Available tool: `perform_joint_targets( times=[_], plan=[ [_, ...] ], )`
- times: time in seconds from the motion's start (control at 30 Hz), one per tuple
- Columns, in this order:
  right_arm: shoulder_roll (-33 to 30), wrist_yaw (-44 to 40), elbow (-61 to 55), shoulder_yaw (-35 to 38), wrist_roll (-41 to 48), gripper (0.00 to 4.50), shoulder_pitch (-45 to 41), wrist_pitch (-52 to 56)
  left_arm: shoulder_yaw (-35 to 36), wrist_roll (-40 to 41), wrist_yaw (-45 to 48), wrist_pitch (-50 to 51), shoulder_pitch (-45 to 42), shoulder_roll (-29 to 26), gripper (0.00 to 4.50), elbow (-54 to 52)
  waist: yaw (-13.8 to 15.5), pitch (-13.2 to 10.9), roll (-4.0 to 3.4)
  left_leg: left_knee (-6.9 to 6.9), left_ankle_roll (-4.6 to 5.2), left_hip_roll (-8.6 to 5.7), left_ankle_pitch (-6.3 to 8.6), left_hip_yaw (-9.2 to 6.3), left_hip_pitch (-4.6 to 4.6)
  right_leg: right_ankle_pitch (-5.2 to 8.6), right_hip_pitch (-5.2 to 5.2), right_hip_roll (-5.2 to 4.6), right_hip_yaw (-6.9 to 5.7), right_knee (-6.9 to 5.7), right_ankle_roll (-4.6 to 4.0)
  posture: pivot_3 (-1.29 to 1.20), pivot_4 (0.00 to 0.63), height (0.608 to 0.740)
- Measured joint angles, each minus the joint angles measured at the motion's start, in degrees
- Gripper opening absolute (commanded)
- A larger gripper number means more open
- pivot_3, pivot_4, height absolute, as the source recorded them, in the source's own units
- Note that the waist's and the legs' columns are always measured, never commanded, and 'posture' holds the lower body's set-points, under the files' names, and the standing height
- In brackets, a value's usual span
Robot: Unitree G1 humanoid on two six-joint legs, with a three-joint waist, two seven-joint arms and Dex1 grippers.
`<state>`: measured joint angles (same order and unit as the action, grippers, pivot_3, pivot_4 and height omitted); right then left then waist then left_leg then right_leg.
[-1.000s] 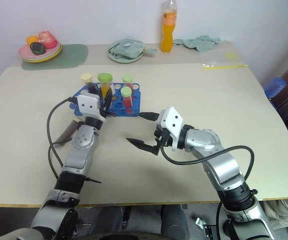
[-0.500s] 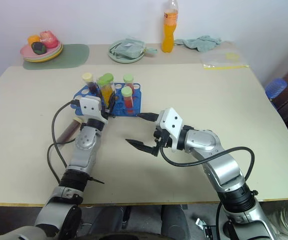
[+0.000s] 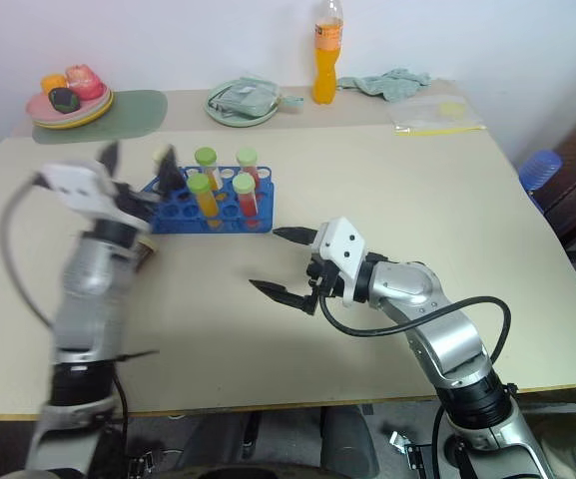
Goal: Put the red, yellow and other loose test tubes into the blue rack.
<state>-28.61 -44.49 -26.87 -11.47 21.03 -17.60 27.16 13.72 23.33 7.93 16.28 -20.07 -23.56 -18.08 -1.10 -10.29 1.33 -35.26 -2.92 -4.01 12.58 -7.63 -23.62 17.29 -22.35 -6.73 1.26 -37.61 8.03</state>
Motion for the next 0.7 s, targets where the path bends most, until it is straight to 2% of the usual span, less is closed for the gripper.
perform_joint_targets(
  times=[0.07, 0.17, 0.23, 0.33, 0.4, 0.5, 0.7],
  plan=[
    [0.0, -0.2, 0.0, 0.0, 0.0, 4.50, 0.0, 0.0, 2.0, 3.8, 1.0, 12.0, -0.1, -7.0, 4.45, -1.8, 0.0, 0.0, -0.01, 0.01, 0.01, -0.01, 0.01, 0.02, 0.06, 0.00, 0.05, 0.00, 0.03, 0.00, 0.00, 0.00, 0.150, 0.740],
    [0.0, -0.8, 0.2, 0.0, 0.0, 4.50, -0.2, -0.1, 3.1, 8.5, 1.7, 35.4, -1.4, -18.6, 4.45, -1.1, -0.1, 0.0, 0.05, 0.00, 0.02, -0.01, 0.01, 0.00, 0.05, 0.01, 0.03, 0.02, 0.02, -0.09, 0.02, 0.00, 0.150, 0.740],
    [0.0, -1.3, 0.8, -0.1, 0.0, 4.50, -0.5, -0.2, 2.6, 12.2, 4.2, 50.4, -5.2, -25.2, 4.45, 0.5, 0.0, -0.1, 0.09, -0.02, 0.02, -0.02, 0.01, 0.00, 0.05, 0.02, 0.03, 0.02, -0.01, -0.12, 0.03, 0.00, 0.150, 0.740],
    [0.4, -2.0, 1.7, -0.3, 0.0, 4.50, -1.4, -0.9, -0.7, 16.3, 8.5, 68.5, -13.1, -32.0, 4.45, 3.3, 0.0, -0.1, 0.09, 0.00, 0.02, -0.03, 0.01, 0.02, 0.07, 0.03, 0.03, 0.02, 0.00, -0.13, 0.03, 0.00, 0.150, 0.740],
    [0.6, -2.2, 2.2, -0.6, -0.1, 4.50, -1.6, -1.4, -3.2, 17.3, 10.4, 73.9, -15.2, -33.8, 4.45, 4.1, -0.1, -0.1, 0.04, 0.04, 0.00, -0.02, 0.00, 0.01, 0.10, 0.03, 0.01, 0.01, 0.02, -0.16, 0.02, 0.00, 0.150, 0.740],
    [0.8, -2.2, 2.5, -0.7, -0.2, 4.50, -1.6, -1.8, -11.6, 16.6, 12.4, 75.7, -15.5, -37.0, 4.45, 4.7, -0.5, -0.1, 0.04, 0.09, -0.04, 0.00, -0.02, 0.06, 0.10, 0.04, -0.09, 0.02, 0.11, -0.22, 0.00, 0.00, 0.150, 0.740],
    [1.0, -1.6, 2.5, -1.2, -1.2, 4.50, -1.3, -2.4, -19.5, 12.3, 13.1, 75.2, -16.0, -34.0, 4.45, 10.2, 0.0, -0.1, 0.05, 0.08, -0.05, 0.00, -0.03, 0.08, 0.08, 0.05, -0.11, 0.00, 0.12, -0.21, -0.02, 0.00, 0.150, 0.740]
  ],
)
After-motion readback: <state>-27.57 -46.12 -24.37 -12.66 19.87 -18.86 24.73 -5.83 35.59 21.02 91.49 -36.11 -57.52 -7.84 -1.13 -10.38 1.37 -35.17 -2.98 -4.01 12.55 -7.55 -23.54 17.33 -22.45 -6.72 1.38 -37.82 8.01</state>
